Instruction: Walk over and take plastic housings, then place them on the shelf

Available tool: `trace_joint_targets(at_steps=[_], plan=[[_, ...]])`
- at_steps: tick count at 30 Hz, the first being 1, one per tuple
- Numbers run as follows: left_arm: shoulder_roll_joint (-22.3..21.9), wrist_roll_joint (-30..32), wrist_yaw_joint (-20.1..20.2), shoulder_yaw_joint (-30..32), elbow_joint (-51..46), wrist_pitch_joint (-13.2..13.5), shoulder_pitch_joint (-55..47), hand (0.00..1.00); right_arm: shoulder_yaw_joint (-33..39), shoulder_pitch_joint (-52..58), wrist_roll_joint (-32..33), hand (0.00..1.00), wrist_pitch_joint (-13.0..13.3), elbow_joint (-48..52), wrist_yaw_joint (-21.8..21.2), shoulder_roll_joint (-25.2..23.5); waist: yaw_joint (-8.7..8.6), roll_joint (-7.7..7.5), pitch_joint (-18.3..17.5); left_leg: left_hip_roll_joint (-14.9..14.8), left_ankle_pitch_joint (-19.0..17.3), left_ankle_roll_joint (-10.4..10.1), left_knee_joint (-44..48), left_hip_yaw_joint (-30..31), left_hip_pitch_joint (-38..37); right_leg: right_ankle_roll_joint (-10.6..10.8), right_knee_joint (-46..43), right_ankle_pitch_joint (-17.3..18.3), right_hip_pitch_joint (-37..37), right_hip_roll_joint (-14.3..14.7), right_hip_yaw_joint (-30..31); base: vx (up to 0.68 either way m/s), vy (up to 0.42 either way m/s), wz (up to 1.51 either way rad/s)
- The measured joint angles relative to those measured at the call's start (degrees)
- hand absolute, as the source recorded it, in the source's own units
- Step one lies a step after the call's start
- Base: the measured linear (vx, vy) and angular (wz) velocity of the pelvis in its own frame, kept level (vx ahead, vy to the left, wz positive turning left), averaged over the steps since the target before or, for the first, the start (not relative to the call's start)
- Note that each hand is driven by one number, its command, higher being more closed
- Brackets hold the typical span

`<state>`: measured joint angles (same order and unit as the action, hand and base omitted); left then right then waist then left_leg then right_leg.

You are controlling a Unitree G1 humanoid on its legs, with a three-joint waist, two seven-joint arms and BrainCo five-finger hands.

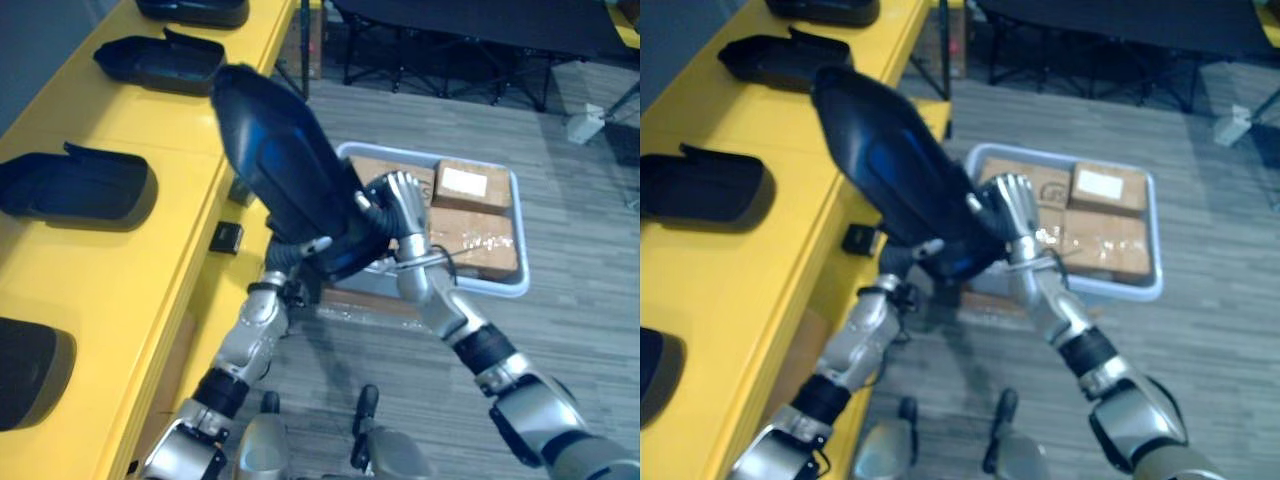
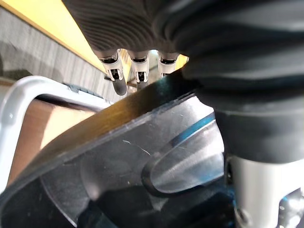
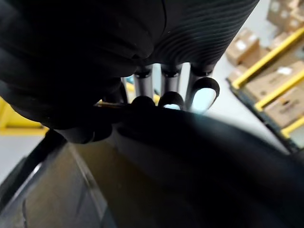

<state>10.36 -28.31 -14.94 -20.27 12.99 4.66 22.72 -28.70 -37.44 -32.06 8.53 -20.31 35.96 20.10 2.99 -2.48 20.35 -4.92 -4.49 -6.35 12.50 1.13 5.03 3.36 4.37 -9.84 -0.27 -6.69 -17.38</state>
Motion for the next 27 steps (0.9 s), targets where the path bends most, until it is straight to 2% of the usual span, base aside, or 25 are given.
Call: trace_joint_targets(at_steps=[9, 14, 16, 18, 22, 24, 25, 27], plan=[[-0.5, -0.3, -2.0, 1.4, -0.6, -0.1, -1.0, 1.0, -0.6, 2.2, 2.2, 1.0, 0.3, 1.1, 0.4, -2.1, -0.08, 0.0, 0.0, 0.0, 0.0, 0.0, 0.0, 0.1, 0.0, 0.0, 0.0, 0.0, 0.1, 0.0, -0.1, 0.0, 0.0, 0.0], [-1.2, -0.9, -3.1, 1.9, -0.6, 1.5, -2.6, 1.0, -0.7, 4.4, 3.3, 1.0, 0.3, 2.6, 0.4, -4.0, -0.2, 0.0, 0.0, 0.1, -0.1, 0.0, 0.0, 0.1, -0.1, 0.0, 0.0, 0.0, 0.2, 0.0, -0.1, 0.0, 0.0, 0.0], [-1.3, -2.0, -3.1, 1.6, -0.6, 3.0, -3.1, 1.0, -0.7, 5.8, 3.9, 1.0, 0.3, 4.1, 0.5, -4.6, -0.19, 0.0, 0.0, 0.1, -0.1, 0.0, 0.0, 0.0, -0.1, 0.0, 0.1, 0.0, 0.2, -0.1, -0.1, 0.0, 0.0, 0.0], [-1.5, -4.8, -2.4, 1.5, -0.6, 3.4, -3.2, 1.0, -0.6, 6.4, 4.9, 1.0, 1.5, 4.9, 0.6, -5.4, -0.41, 0.0, 0.0, 0.1, -0.2, 0.1, 0.0, 0.0, -0.1, -0.1, 0.1, 0.1, 0.2, -0.1, 0.0, 0.0, 0.0, 0.0], [-1.9, -5.7, -2.2, 1.3, -1.8, 3.5, -3.7, 1.0, -0.5, 7.8, 6.7, 1.0, 4.0, 6.4, 1.7, -6.1, -0.68, 0.0, 0.0, 0.1, -0.3, 0.1, 0.0, -0.2, -0.2, -0.1, 0.1, 0.1, 0.2, -0.1, 0.1, 0.0, 0.0, 0.0], [-1.8, -8.1, -1.8, 0.4, -1.9, 3.0, -3.7, 1.0, -0.1, 8.4, 7.3, 1.0, 5.0, 6.5, 1.7, -6.2, -0.69, 0.0, 0.0, 0.1, -0.3, 0.1, -0.1, -0.3, -0.2, -0.2, 0.1, 0.1, 0.2, -0.1, 0.2, 0.0, 0.0, 0.0], [-1.8, -9.3, -1.7, 0.0, -1.9, 2.8, -3.7, 1.0, 0.0, 8.6, 7.5, 0.0, 5.1, 6.4, 1.7, -6.2, -0.68, 0.0, 0.0, 0.1, -0.3, 0.1, -0.1, -0.3, -0.3, -0.1, 0.1, 0.1, 0.2, -0.1, 0.2, 0.0, 0.0, 0.0], [-1.8, -10.4, -1.7, -0.5, -1.9, 2.3, -3.8, 1.0, 0.1, 9.6, 7.8, 0.0, 6.2, 6.4, 1.7, -6.1, -0.69, 0.0, 0.0, 0.1, -0.3, 0.1, -0.3, -0.4, -0.5, -0.1, 0.1, 0.2, 0.2, -0.1, 0.3, 0.0, 0.0, -0.02]])
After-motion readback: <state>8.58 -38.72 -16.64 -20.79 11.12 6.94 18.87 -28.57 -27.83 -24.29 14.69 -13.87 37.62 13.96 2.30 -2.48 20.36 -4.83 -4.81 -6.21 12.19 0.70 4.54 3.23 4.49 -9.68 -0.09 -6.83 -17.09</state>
